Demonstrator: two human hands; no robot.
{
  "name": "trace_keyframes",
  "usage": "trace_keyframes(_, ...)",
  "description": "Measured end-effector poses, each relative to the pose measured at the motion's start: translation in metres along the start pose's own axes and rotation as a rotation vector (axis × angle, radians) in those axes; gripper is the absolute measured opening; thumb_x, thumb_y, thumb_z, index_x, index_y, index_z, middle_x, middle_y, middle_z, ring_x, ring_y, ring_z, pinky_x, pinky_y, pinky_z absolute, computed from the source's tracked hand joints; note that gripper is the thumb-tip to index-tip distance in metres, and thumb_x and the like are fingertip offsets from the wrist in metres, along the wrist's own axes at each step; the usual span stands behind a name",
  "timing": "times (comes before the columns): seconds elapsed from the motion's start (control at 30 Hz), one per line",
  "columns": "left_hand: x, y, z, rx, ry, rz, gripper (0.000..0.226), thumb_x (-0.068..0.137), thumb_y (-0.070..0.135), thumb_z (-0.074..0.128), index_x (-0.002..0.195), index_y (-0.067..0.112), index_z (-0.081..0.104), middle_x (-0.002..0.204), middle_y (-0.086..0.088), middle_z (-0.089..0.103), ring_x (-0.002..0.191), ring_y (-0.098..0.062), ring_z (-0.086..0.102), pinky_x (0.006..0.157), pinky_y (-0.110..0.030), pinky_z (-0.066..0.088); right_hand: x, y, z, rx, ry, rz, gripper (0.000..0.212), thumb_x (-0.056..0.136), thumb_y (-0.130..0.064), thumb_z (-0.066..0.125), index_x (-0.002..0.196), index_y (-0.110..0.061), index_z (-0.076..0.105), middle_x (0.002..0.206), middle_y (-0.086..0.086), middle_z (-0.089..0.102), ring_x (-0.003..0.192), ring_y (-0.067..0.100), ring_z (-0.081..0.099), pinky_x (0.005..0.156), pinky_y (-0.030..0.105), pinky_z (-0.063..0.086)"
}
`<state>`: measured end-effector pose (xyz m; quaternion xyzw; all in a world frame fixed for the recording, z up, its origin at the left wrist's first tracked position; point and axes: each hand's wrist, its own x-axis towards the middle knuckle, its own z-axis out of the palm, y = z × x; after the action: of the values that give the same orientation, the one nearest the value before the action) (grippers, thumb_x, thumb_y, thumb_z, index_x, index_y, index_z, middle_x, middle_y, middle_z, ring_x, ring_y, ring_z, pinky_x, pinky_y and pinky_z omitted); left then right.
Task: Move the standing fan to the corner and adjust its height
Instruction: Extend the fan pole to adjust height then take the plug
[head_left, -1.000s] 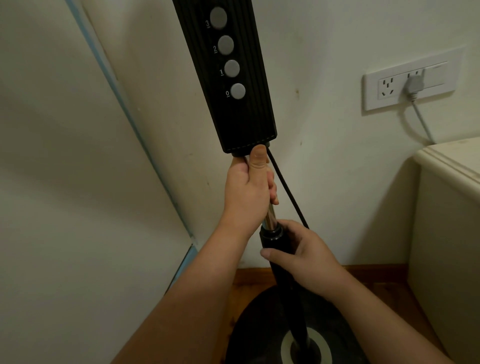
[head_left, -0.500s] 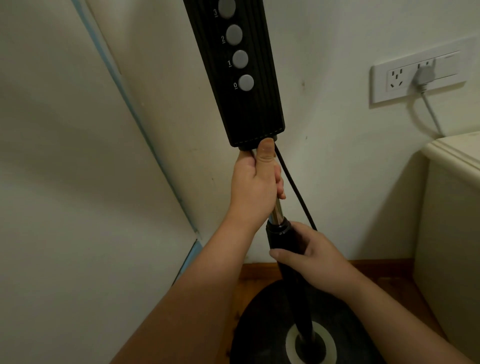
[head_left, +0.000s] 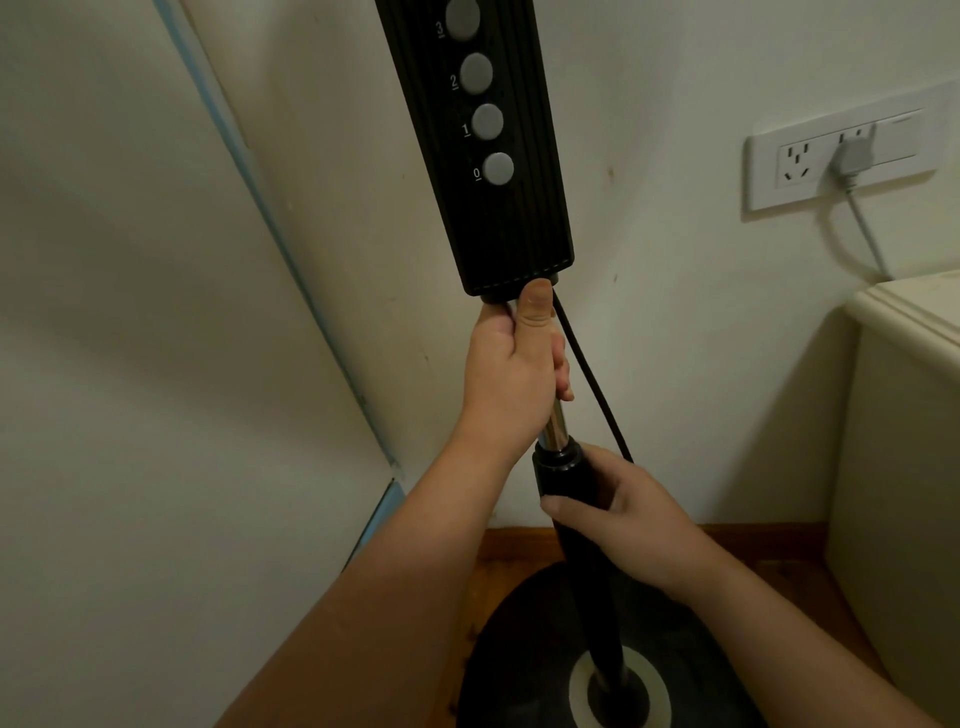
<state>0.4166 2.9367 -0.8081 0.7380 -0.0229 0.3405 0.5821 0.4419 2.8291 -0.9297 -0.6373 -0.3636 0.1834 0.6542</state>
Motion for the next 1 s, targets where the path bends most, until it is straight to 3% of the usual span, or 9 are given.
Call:
trace_keyframes(0.07,0.0,0.0,0.0,-0.003,0.0,0.004,0.061,0.08,0.069,0.043,0.102,0.012,0.048,0.058,0.001,0.044,0.046,-0.016,0.044,0.045,-0.03,0.048,0.001,0.001,0.001,-0.034,0.057,0.007,0.043,0.08,-0.031,0.079,0.117,-0.037,0.059,0.108,-0.021,0.068,0.102,-0.005,0.061,0.086,0.02,0.049)
trace_keyframes(0.23,-0.001,-0.001,0.0,-0.006,0.001,0.001,0.064,0.079,0.07,0.043,0.106,0.012,0.048,0.058,0.001,0.044,0.046,-0.016,0.044,0.045,-0.03,0.048,0.005,0.0,0.015,-0.185,0.24,0.014,0.046,0.069,-0.043,0.084,0.1,-0.037,0.05,0.096,-0.015,0.063,0.088,-0.006,0.06,0.067,0.017,0.049)
trace_keyframes(0.33,-0.001,-0.001,0.0,-0.019,-0.004,-0.002,0.064,0.078,0.071,0.045,0.104,0.012,0.048,0.058,0.002,0.044,0.046,-0.015,0.044,0.046,-0.031,0.048,0.004,-0.002,0.014,-0.162,0.157,-0.002,0.042,0.076,-0.04,0.079,0.107,-0.043,0.051,0.102,-0.017,0.062,0.093,-0.009,0.058,0.069,0.015,0.048)
trace_keyframes(0.47,0.001,-0.003,-0.001,-0.018,0.012,-0.025,0.05,0.086,0.067,0.044,0.095,0.019,0.051,0.056,0.004,0.045,0.046,-0.015,0.044,0.046,-0.031,0.047,0.0,-0.005,-0.002,-0.076,-0.002,0.003,0.042,0.087,-0.028,0.071,0.123,-0.044,0.055,0.109,-0.024,0.064,0.104,-0.007,0.058,0.085,0.02,0.048)
trace_keyframes(0.57,0.002,-0.004,-0.001,-0.008,0.011,-0.017,0.044,0.088,0.062,0.042,0.093,0.02,0.051,0.056,0.004,0.045,0.045,-0.015,0.044,0.045,-0.03,0.047,0.0,-0.006,0.0,-0.064,0.025,-0.01,0.041,0.086,-0.023,0.073,0.122,-0.035,0.058,0.107,-0.024,0.067,0.105,-0.007,0.059,0.082,0.015,0.047)
trace_keyframes(0.7,0.001,-0.004,-0.001,-0.011,0.01,-0.014,0.05,0.081,0.07,0.044,0.091,0.021,0.052,0.055,0.004,0.046,0.045,-0.014,0.045,0.045,-0.031,0.048,0.002,-0.004,0.002,-0.177,0.121,0.009,0.046,0.077,-0.036,0.08,0.117,-0.035,0.059,0.105,-0.017,0.068,0.101,-0.002,0.061,0.085,0.021,0.05)
trace_keyframes(0.83,0.0,-0.002,-0.002,-0.011,-0.002,-0.019,0.052,0.08,0.071,0.044,0.092,0.02,0.052,0.055,0.005,0.047,0.045,-0.014,0.045,0.046,-0.032,0.05,0.004,-0.003,0.011,-0.302,0.228,0.026,0.042,0.07,-0.048,0.082,0.099,-0.039,0.051,0.093,-0.014,0.064,0.085,0.001,0.062,0.069,0.022,0.052)
trace_keyframes(1.0,-0.002,0.002,-0.004,-0.018,-0.033,-0.034,0.06,0.077,0.076,0.046,0.095,0.019,0.052,0.057,0.006,0.05,0.047,-0.013,0.05,0.05,-0.036,0.054,0.006,-0.003,0.009,-0.299,0.185,0.033,0.044,0.071,-0.049,0.081,0.1,-0.039,0.05,0.096,-0.015,0.062,0.087,0.003,0.061,0.07,0.023,0.053)
